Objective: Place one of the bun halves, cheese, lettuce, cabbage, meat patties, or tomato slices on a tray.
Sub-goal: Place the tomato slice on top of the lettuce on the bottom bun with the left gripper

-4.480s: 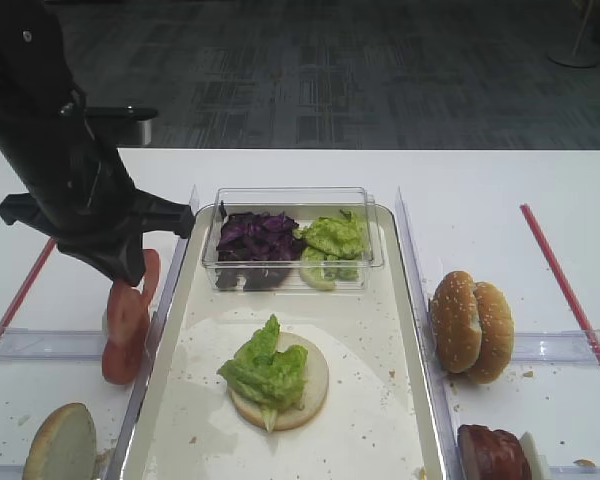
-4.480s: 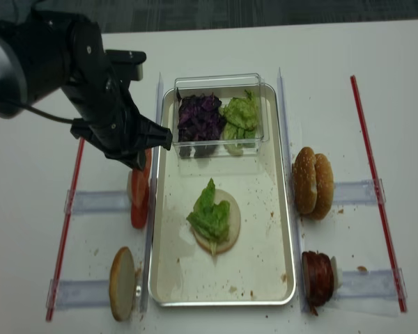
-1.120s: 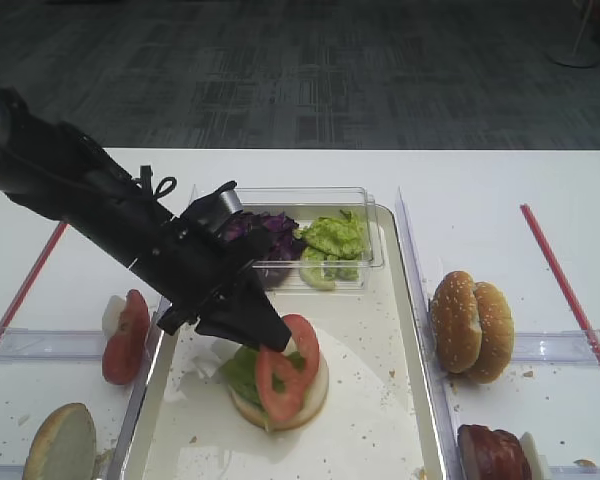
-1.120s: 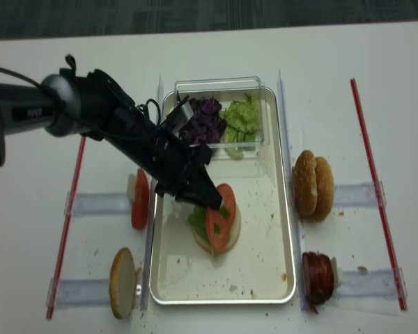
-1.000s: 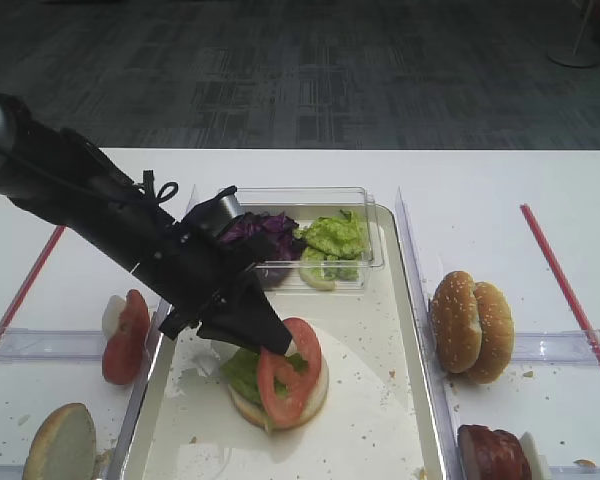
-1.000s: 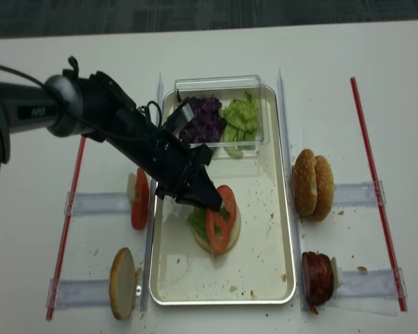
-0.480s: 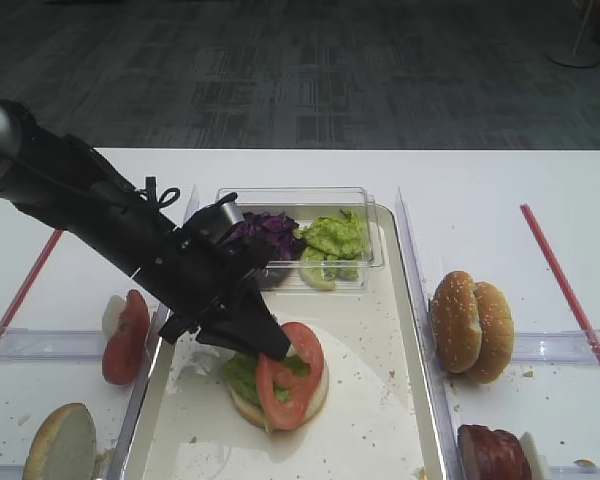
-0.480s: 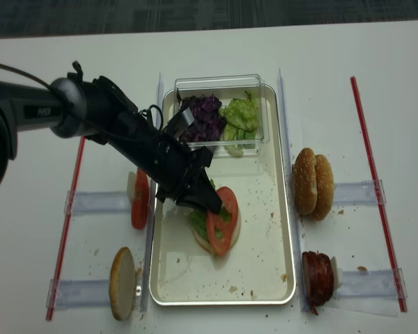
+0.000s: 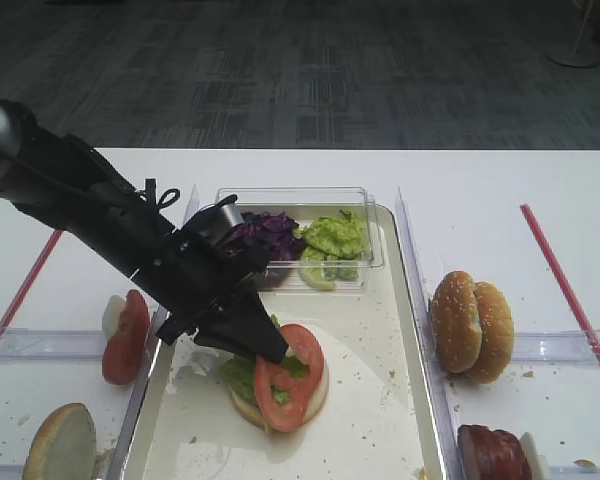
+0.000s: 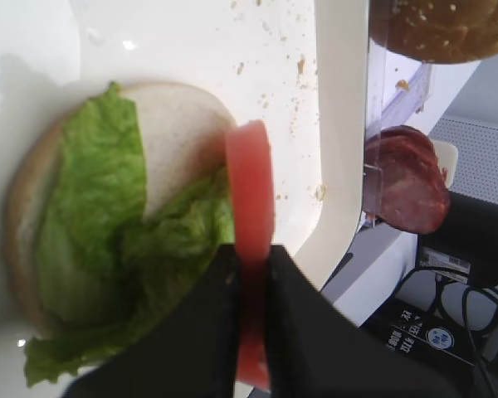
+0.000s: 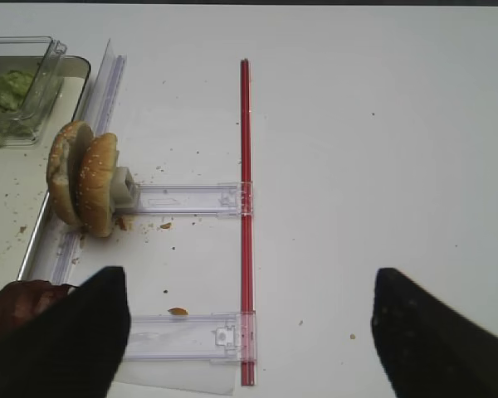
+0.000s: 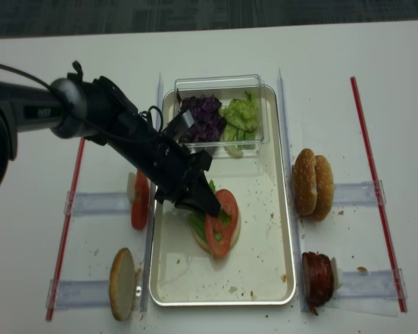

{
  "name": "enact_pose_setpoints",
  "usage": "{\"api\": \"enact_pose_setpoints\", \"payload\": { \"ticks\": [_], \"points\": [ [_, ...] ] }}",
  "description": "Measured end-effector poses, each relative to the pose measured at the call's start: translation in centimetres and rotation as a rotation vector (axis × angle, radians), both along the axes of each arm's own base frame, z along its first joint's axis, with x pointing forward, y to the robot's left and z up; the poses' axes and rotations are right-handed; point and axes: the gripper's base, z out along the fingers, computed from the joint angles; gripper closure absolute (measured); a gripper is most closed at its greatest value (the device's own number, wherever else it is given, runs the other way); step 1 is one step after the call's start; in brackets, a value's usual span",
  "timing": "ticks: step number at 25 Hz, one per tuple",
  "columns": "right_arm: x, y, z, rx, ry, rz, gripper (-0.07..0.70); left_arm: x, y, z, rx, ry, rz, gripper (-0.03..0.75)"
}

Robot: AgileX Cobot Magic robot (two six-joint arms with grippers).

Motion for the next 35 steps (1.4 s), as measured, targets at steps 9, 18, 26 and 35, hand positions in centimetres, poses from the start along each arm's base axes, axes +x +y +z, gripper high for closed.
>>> {"api": "enact_pose_setpoints", "payload": {
  "ticks": [9,18,26,35],
  "points": [
    [0.0,0.0,0.0,0.000,0.000,0.000,0.018,0.1,0.3,0.0,0.001,0.000,0.008,0.636],
    [0.0,0.0,0.0,0.001,0.000,-0.001,0.018,1.1,2.2,0.0,0.004,-0.003,0.062,0.579],
    [0.0,0.0,0.0,0.001,0.000,-0.001,0.018,1.6,3.4,0.0,-0.007,-0.017,0.087,0.547],
    [0.0,0.0,0.0,0.003,0.000,-0.002,0.018,1.2,2.7,-0.1,0.009,-0.026,0.052,0.524]
  ]
}}
